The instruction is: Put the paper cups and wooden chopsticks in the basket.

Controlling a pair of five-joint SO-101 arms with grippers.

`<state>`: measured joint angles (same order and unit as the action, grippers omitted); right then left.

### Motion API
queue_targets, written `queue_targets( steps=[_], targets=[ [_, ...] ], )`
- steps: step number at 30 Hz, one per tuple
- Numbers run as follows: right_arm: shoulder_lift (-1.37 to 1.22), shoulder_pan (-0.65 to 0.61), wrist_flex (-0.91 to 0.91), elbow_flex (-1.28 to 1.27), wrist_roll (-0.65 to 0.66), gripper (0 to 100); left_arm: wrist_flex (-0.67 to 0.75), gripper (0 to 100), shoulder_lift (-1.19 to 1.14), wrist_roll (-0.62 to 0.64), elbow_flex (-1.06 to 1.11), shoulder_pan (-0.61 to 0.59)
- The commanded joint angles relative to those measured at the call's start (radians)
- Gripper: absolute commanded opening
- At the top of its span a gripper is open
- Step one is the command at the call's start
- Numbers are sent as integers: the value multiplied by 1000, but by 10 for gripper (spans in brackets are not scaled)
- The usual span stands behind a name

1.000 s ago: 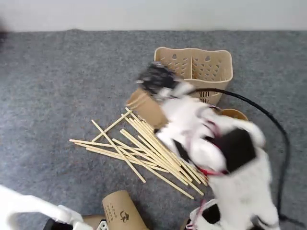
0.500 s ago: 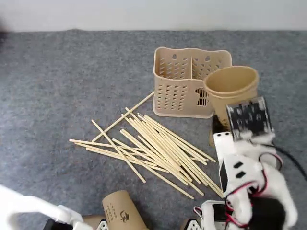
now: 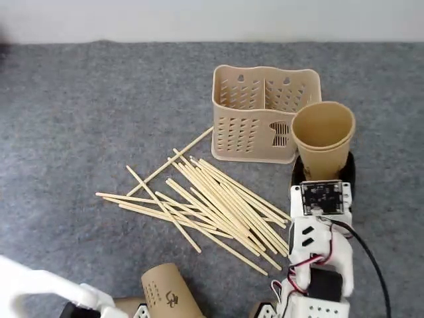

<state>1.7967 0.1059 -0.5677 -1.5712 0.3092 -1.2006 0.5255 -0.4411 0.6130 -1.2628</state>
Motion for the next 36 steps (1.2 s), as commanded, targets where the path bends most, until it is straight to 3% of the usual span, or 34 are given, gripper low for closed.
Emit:
queue_targets(
  steps=[1,9,15,17,27,36],
  targets=[
    [1,39,105,-54,-46,84,17,160,5,5,-4,9],
    [1,59,88,-98,-138,100,17,160,11,5,-4,9],
    [1,59,28,-92,-250,341,15,160,11,5,-4,9],
    [1,61,28,-92,-273,381,14,160,8,5,-4,9],
    [1,-7,28,-94,-279,383,14,160,6,5,-4,9],
    [1,-140,38,-92,-281,383,14,160,6,5,-4,9]
  ],
)
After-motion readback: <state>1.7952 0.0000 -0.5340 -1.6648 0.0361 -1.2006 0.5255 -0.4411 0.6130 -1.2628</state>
